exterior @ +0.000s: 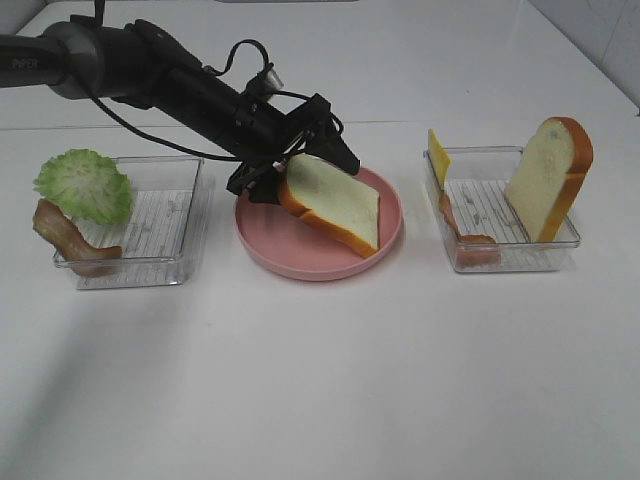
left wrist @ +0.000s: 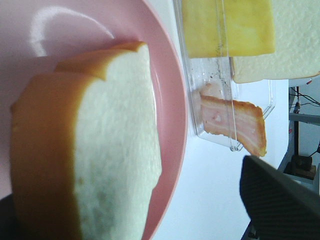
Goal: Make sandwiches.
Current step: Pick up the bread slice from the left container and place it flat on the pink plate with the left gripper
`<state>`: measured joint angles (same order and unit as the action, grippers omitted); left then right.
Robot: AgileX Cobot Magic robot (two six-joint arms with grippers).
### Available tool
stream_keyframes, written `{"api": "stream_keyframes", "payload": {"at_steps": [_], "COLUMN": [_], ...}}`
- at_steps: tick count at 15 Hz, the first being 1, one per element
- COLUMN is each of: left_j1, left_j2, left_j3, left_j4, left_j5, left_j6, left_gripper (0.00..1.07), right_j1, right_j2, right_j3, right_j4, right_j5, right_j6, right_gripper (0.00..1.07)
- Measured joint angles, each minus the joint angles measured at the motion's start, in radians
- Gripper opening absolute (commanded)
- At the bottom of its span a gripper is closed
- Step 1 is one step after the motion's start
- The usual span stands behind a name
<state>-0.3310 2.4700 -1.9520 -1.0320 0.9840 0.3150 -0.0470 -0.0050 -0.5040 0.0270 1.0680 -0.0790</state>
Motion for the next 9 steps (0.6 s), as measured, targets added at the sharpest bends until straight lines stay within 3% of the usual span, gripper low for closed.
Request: {"api": "stream_keyframes", "payload": {"at_steps": [2,4,9], "left_j1": [-0.001,-0.013,-0.077], "left_j2": [-0.016,-0.045,-0.129], "left_j3": [0.000,0.000,-0.013], "left_j4": [0.057,0.190,0.525], "left_j5": [-0.001,-0.006,-0.045], "left_j6": [0.000,-0.005,-0.144], "left_gripper": [0.85,0.85,0.85], "right_j1": [0.000,0.000,0.000], "right_j2": [0.000,0.000,0.000], "right_j3": [0.000,0.000,0.000], "right_j4": [0.000,0.000,0.000], "right_j5": [0.000,0.000,0.000], "right_j6": [0.000,0.000,0.000], "right_gripper": [0.76,0.76,0.76]}}
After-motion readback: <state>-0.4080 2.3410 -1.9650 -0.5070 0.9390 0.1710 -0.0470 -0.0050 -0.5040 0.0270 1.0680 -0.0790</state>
